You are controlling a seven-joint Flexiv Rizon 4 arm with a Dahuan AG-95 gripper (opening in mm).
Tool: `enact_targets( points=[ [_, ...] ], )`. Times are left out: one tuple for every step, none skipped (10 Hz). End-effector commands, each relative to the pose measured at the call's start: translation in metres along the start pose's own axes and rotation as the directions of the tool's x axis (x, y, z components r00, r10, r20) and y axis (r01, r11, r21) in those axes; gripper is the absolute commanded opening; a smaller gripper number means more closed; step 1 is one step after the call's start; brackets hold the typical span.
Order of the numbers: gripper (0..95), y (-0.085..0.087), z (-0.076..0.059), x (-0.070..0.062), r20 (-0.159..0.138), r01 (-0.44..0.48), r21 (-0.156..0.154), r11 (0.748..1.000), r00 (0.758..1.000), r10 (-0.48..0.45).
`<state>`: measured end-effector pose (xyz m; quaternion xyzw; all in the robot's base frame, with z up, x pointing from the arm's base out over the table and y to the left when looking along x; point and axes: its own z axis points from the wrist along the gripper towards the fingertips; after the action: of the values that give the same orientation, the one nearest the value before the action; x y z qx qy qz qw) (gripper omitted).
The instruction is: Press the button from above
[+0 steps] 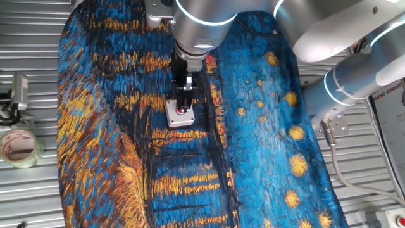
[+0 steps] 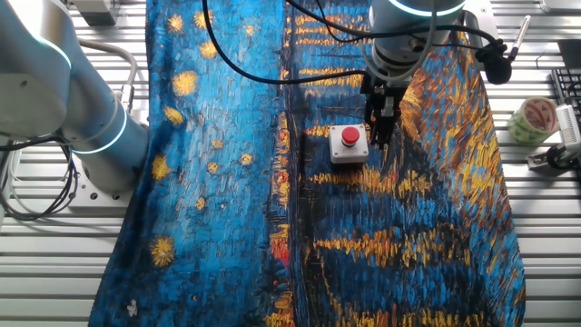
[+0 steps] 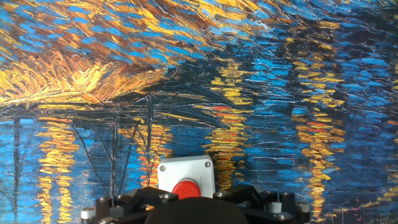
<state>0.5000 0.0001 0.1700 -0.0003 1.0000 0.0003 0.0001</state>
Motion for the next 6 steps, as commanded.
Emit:
enact_targets(
  points=[
    [0.0,-0.0001,0.0000,0.0000,0.087,-0.017,0.003,1.000,0.996,0.016],
    [0.0,-0.0001,-0.0001,0.0001,0.086,-0.037,-0.047,0.998,0.995,0.041],
    [0.0,-0.0001,-0.0001,0.0001,0.084,-0.036,-0.051,0.998,0.996,0.040],
    [0.0,0.0000,-0.0004,0.0002,0.082,-0.034,-0.031,0.999,0.996,0.036],
    [0.0,0.0001,-0.0005,0.0002,0.081,-0.031,-0.019,0.999,0.996,0.033],
    [0.0,0.0002,-0.0007,0.0003,0.080,-0.028,0.001,1.000,0.996,0.028]
  ],
)
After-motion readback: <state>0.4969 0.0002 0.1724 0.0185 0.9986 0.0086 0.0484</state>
